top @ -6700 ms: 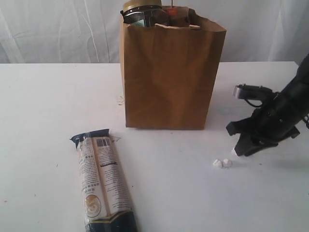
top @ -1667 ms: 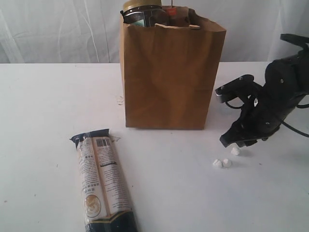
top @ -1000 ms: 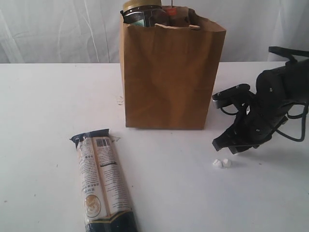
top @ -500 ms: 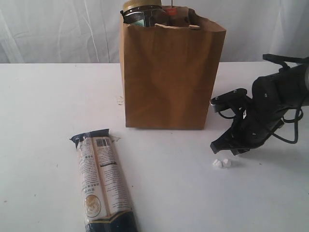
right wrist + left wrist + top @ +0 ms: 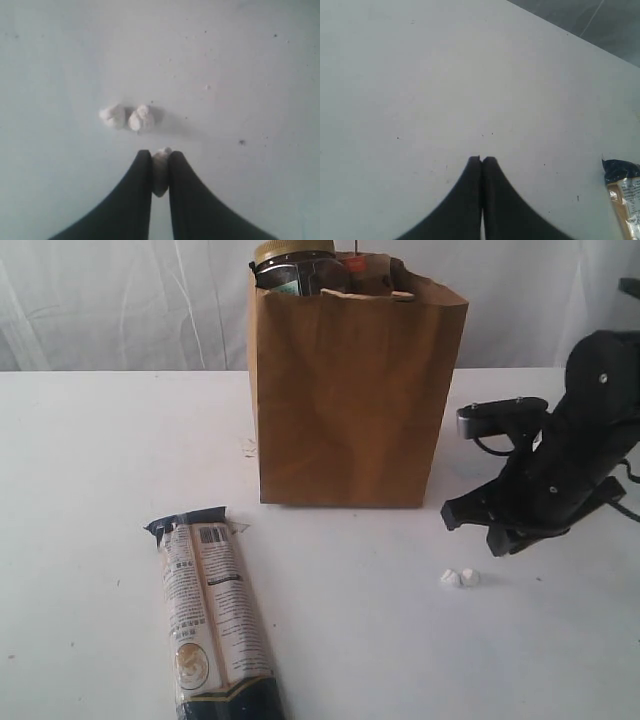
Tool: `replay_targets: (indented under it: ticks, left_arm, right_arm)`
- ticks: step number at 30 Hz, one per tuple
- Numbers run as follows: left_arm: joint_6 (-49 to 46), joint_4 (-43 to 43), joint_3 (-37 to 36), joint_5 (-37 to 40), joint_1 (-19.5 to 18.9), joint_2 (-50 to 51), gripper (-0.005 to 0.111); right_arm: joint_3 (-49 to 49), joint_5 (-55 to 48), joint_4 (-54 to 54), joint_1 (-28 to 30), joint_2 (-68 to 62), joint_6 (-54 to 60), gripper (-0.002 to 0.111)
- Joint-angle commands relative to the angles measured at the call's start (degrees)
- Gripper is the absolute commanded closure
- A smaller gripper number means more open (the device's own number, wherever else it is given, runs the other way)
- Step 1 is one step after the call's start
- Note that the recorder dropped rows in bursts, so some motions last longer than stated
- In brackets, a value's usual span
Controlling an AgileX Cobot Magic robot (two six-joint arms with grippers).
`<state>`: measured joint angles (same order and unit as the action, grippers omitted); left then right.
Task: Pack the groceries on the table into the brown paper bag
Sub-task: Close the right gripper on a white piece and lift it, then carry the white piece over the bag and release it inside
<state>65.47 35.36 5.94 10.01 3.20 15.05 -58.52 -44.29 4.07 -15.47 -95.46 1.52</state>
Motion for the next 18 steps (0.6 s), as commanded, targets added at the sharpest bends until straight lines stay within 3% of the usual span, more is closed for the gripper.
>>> replay_targets:
  ticks: [1, 7, 11, 15, 18]
  left_arm:
    - [0.1, -0.2, -0.2, 0.2, -0.3, -0.3, 0.107]
    - [0.1, -0.2, -0.2, 0.2, -0.3, -0.3, 0.107]
    - [0.1, -0.2, -0.2, 0.2, -0.3, -0.3, 0.107]
    - [0.1, -0.2, -0.2, 0.2, -0.3, -0.3, 0.107]
    - [0.1, -0.2, -0.2, 0.2, -0.3, -0.3, 0.107]
  right_arm:
    - [-0.1, -4.9, 2.7, -0.1, 6.7, 2.1, 0.108]
    - [-0.7, -12.3, 12.6, -0.1, 28.5, 10.1, 0.108]
    - [-4.8, -5.8, 22.0, -0.1, 42.1, 14.8, 0.108]
    - [-13.9, -2.1, 25.9, -0.1, 40.7, 18.8, 0.108]
    - [-19.9, 0.4, 26.1, -0.1, 30.5, 19.4, 0.108]
